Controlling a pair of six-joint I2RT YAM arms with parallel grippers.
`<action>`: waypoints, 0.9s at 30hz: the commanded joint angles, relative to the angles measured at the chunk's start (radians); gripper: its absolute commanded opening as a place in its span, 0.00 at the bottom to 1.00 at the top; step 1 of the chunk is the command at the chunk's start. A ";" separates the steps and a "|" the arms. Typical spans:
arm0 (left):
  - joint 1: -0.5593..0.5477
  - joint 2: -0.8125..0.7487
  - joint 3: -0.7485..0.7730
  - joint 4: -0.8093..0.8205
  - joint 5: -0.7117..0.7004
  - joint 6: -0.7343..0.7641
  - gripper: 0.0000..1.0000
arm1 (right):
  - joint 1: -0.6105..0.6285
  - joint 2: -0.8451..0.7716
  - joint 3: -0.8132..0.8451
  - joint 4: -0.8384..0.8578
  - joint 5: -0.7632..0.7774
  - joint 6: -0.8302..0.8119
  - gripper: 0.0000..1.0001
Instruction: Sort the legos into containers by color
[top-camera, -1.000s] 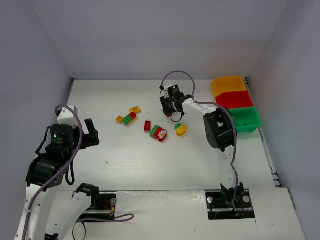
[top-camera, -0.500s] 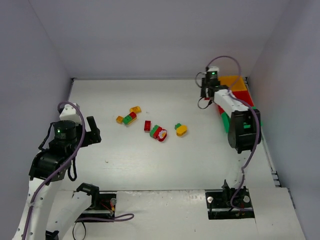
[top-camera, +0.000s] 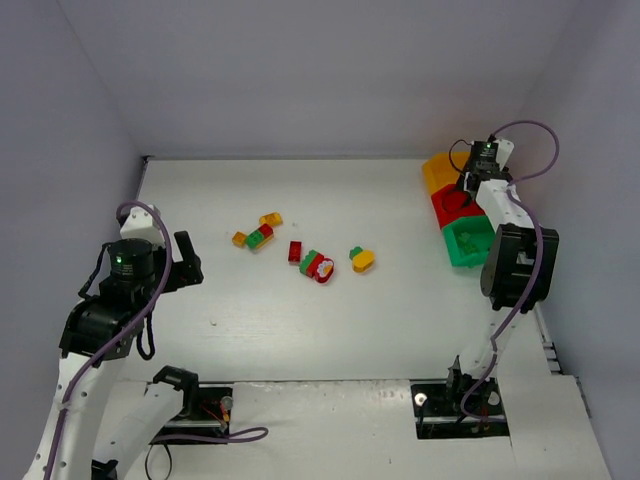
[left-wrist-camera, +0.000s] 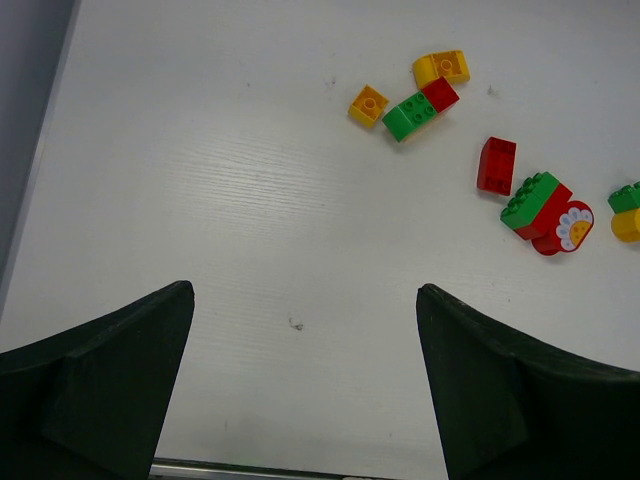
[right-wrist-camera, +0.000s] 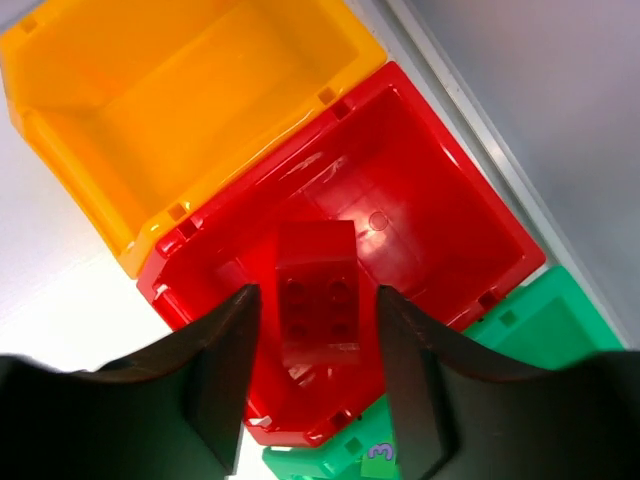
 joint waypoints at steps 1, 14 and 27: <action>-0.004 0.020 0.032 0.054 0.010 -0.008 0.85 | -0.004 -0.010 0.059 0.008 -0.010 0.011 0.52; -0.004 0.027 0.021 0.071 0.016 -0.006 0.85 | 0.281 -0.137 0.005 -0.012 -0.154 0.005 0.65; -0.004 0.015 0.032 0.028 0.014 0.002 0.86 | 0.777 0.041 0.101 -0.012 -0.139 0.143 0.70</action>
